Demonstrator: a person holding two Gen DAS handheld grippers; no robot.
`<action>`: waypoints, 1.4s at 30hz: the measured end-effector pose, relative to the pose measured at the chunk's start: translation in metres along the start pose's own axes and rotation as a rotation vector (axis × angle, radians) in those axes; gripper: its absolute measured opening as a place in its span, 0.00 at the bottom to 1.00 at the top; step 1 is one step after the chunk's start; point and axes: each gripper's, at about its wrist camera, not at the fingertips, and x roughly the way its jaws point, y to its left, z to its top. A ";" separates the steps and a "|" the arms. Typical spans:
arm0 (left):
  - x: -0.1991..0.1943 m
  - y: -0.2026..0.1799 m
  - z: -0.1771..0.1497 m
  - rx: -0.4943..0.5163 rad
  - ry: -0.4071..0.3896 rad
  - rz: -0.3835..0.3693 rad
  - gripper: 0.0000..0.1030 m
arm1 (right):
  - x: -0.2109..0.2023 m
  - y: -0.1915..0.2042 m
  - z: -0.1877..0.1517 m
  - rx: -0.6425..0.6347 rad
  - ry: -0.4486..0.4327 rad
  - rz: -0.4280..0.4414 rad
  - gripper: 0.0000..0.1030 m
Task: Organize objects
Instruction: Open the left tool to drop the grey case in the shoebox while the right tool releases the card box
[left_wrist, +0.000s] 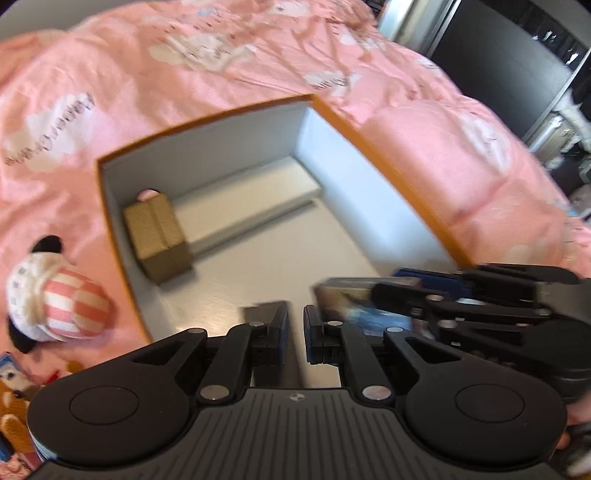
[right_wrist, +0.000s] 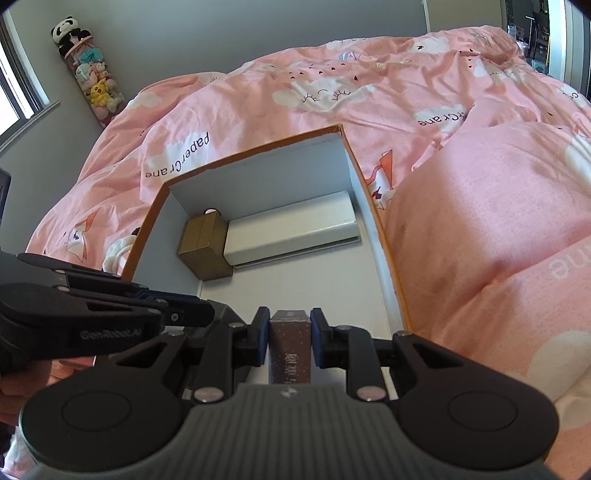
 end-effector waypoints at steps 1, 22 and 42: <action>0.000 -0.001 0.001 0.012 0.012 -0.016 0.12 | 0.000 0.000 0.000 0.001 -0.002 0.000 0.23; 0.022 -0.003 0.008 0.345 0.170 0.280 0.12 | 0.002 0.015 0.009 -0.149 -0.004 0.043 0.23; 0.046 -0.029 -0.026 0.809 0.249 0.169 0.62 | 0.038 0.068 -0.021 -1.304 0.066 0.112 0.25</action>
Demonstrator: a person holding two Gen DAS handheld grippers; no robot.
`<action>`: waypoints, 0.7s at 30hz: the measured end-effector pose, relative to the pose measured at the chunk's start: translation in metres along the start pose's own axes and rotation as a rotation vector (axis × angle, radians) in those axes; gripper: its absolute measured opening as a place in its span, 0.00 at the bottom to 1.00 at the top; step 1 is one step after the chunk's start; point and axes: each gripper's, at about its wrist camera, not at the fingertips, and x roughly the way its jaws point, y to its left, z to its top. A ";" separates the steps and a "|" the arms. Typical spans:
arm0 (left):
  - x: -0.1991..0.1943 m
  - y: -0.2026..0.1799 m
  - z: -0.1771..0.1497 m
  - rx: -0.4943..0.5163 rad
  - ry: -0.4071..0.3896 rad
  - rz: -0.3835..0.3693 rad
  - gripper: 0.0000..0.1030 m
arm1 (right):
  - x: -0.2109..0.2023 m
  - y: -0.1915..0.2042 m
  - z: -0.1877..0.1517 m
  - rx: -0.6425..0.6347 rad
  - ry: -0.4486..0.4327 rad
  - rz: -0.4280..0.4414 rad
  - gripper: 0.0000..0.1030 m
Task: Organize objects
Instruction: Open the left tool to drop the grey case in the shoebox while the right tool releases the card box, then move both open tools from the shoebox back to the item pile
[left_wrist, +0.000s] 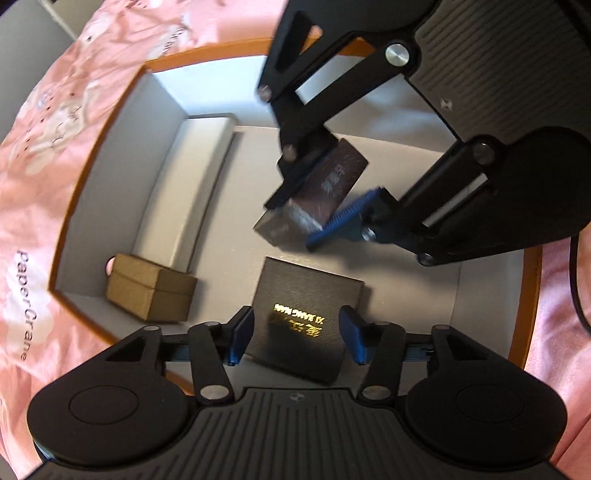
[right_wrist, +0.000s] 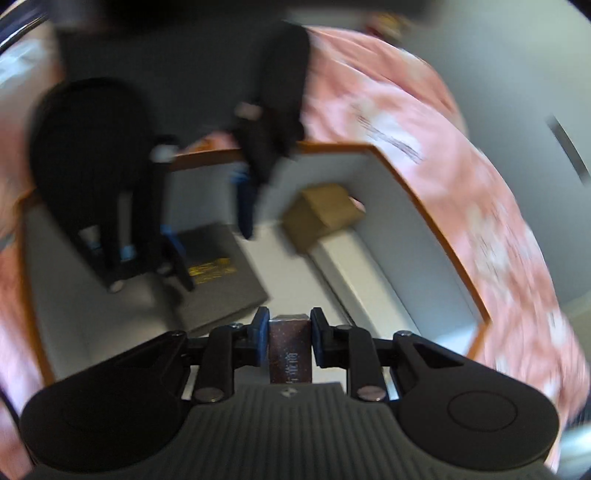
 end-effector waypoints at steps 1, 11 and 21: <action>0.003 -0.001 0.000 0.007 0.003 -0.001 0.63 | 0.000 0.001 -0.001 -0.022 -0.004 0.026 0.26; 0.015 0.001 0.001 0.012 0.007 -0.039 0.69 | 0.017 -0.016 -0.008 0.039 0.107 0.215 0.49; 0.027 -0.007 -0.002 0.077 0.018 0.000 0.71 | 0.048 -0.045 -0.025 0.192 0.356 0.281 0.78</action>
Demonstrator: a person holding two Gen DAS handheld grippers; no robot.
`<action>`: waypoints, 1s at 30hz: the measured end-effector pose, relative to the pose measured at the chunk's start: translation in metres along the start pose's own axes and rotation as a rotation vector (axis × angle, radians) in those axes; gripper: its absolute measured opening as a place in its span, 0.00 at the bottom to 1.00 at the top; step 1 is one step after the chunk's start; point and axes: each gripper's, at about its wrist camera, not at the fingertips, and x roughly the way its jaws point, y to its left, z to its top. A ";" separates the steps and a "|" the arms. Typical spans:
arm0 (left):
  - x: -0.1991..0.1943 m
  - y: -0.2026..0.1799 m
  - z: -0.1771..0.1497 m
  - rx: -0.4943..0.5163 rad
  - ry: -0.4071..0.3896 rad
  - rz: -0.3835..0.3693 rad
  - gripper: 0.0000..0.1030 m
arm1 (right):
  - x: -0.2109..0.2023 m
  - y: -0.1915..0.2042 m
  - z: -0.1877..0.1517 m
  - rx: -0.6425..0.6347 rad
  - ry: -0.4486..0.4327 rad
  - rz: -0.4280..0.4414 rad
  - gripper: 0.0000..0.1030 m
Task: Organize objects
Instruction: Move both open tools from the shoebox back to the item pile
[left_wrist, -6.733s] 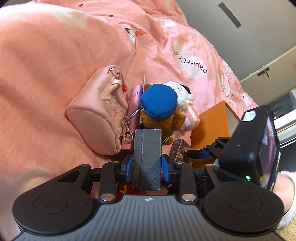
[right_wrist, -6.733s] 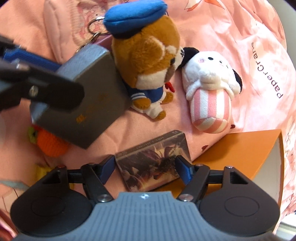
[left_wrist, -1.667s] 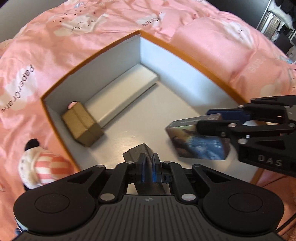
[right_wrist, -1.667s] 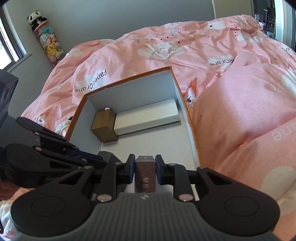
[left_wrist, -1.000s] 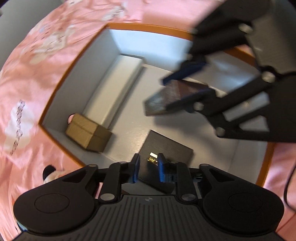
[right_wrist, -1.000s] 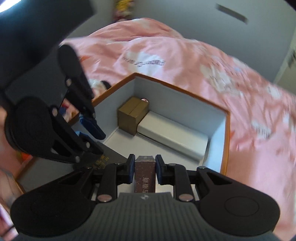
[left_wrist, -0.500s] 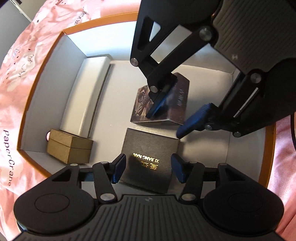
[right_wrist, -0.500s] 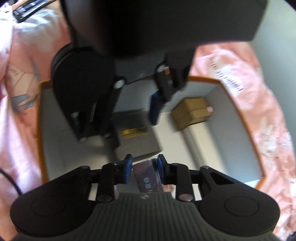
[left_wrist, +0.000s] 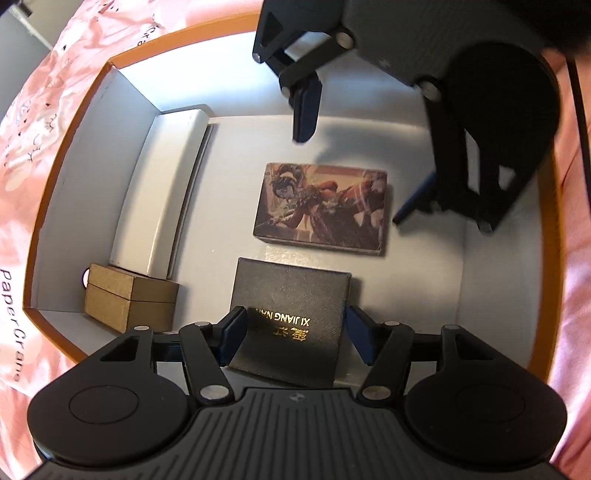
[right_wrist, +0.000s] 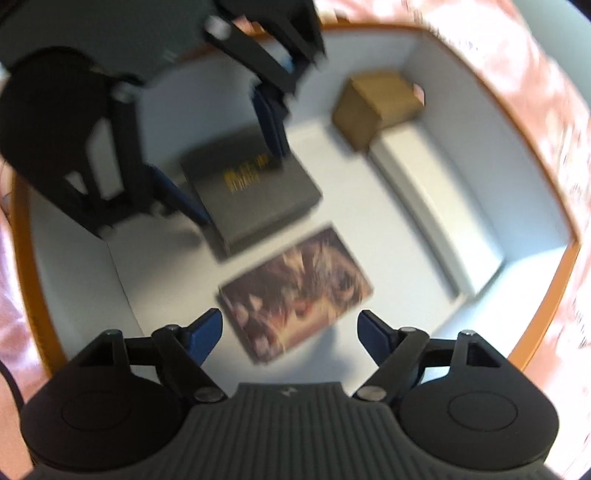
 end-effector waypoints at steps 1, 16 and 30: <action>0.001 -0.001 -0.001 0.010 -0.002 0.012 0.70 | 0.003 -0.003 0.000 0.018 0.015 0.011 0.75; 0.012 0.038 -0.009 -0.063 0.018 0.108 0.44 | 0.015 -0.042 0.026 0.159 0.031 0.069 0.54; 0.018 0.048 -0.021 -0.055 -0.002 0.086 0.45 | 0.026 -0.062 0.051 0.135 0.002 0.057 0.43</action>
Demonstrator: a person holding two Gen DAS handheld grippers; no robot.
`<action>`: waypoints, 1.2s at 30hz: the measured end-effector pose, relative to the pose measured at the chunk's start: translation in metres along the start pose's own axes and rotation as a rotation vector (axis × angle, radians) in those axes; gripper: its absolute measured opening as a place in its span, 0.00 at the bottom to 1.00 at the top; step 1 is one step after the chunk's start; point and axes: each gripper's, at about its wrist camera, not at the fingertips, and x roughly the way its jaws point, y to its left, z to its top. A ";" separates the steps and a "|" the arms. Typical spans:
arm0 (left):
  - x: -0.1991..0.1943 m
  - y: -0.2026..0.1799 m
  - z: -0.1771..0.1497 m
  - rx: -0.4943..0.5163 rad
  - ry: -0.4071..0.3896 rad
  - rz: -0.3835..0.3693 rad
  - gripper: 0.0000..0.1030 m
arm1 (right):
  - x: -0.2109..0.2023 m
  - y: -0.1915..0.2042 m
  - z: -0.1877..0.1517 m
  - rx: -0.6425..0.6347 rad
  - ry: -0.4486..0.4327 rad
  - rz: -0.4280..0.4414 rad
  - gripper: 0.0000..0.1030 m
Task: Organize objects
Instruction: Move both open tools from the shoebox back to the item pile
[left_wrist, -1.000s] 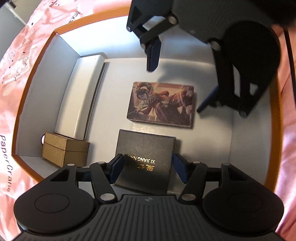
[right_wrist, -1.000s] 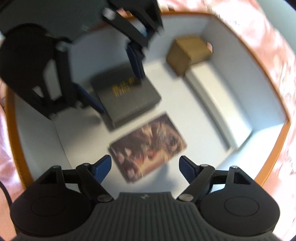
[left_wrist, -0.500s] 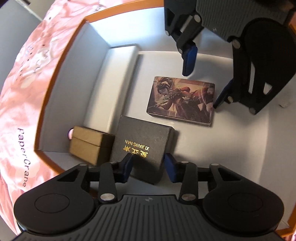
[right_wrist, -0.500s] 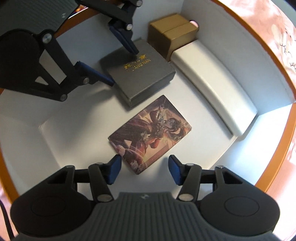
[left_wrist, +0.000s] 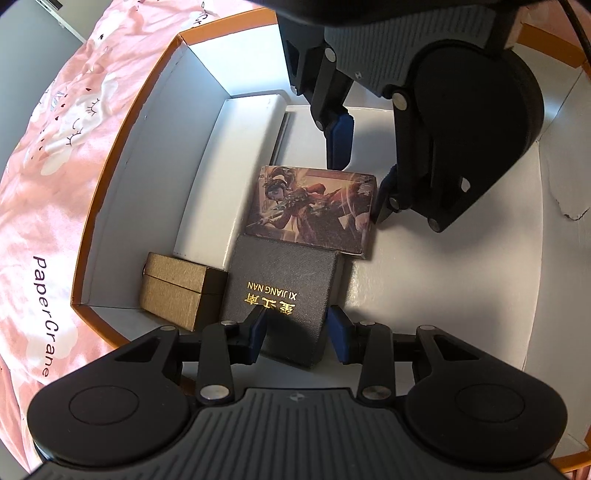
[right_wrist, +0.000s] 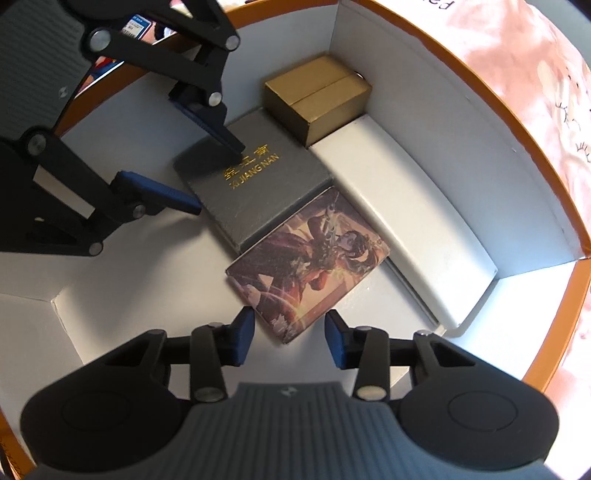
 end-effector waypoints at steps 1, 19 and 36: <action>0.001 0.001 -0.001 -0.002 -0.003 -0.002 0.45 | 0.000 0.000 0.000 -0.002 -0.001 -0.001 0.43; -0.066 0.003 -0.030 -0.165 -0.194 -0.049 0.61 | -0.045 0.018 -0.009 0.138 -0.150 -0.034 0.61; -0.174 0.050 -0.131 -0.740 -0.149 0.041 0.59 | -0.107 0.131 0.035 0.306 -0.572 0.136 0.61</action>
